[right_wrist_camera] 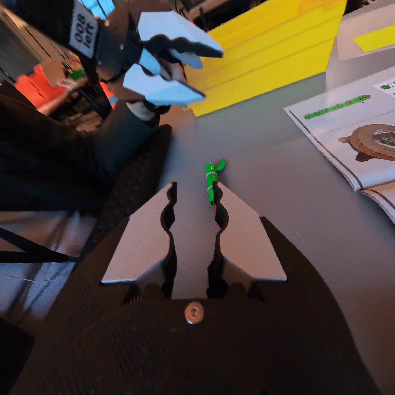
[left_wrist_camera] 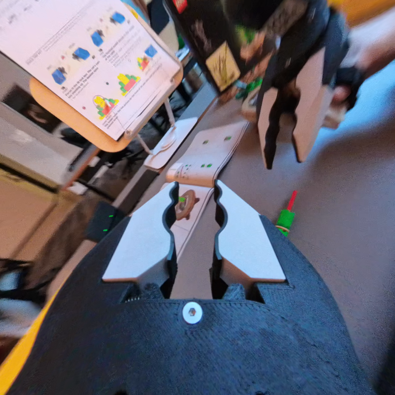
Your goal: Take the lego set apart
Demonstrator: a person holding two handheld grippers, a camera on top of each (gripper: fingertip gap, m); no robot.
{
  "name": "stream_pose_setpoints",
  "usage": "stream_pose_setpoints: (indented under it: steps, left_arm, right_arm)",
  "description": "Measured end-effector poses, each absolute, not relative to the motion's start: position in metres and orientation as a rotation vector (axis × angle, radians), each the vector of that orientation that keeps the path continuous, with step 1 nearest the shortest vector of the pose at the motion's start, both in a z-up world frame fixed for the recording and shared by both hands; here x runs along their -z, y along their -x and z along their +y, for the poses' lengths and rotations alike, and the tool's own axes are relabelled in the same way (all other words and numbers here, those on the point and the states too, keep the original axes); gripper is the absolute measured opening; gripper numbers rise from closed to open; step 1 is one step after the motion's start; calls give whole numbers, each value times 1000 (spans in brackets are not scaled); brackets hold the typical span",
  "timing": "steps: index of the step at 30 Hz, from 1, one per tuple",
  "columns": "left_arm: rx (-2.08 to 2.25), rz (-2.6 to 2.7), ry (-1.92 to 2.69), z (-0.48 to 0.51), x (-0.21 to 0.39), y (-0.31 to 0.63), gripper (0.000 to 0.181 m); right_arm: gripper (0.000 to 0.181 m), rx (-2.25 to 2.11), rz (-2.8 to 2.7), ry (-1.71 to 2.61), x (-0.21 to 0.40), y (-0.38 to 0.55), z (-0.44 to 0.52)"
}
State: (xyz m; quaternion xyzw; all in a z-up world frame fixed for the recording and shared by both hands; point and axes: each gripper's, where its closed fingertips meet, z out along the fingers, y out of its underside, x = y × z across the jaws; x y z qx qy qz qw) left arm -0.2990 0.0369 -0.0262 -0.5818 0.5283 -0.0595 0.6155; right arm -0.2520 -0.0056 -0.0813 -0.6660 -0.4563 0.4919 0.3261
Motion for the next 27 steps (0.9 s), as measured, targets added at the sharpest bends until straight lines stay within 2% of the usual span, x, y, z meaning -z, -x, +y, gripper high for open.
stream_pose_setpoints:
  steps: [3, 7, 19, 22, 27]
  left_arm:
    - [9, 1474, 1284, 21, 72, 275, 16]
    - [195, 1679, 1520, -1, 125, 271, 27]
    - [545, 1709, 1822, -12, 156, 278, 39]
    - [509, 1715, 1784, -7, 157, 273, 19]
    - [414, 1749, 1694, -6, 156, 270, 17]
  right_arm:
    - [33, -1191, -1266, 1773, 94, 254, -7]
    - [33, -1058, -1362, 1839, 119, 254, -7]
    - [35, -901, -1456, 1829, 139, 262, -3]
    - [35, -929, -1437, 1830, 138, 264, -2]
    - [35, -1028, -1408, 1829, 134, 267, -5]
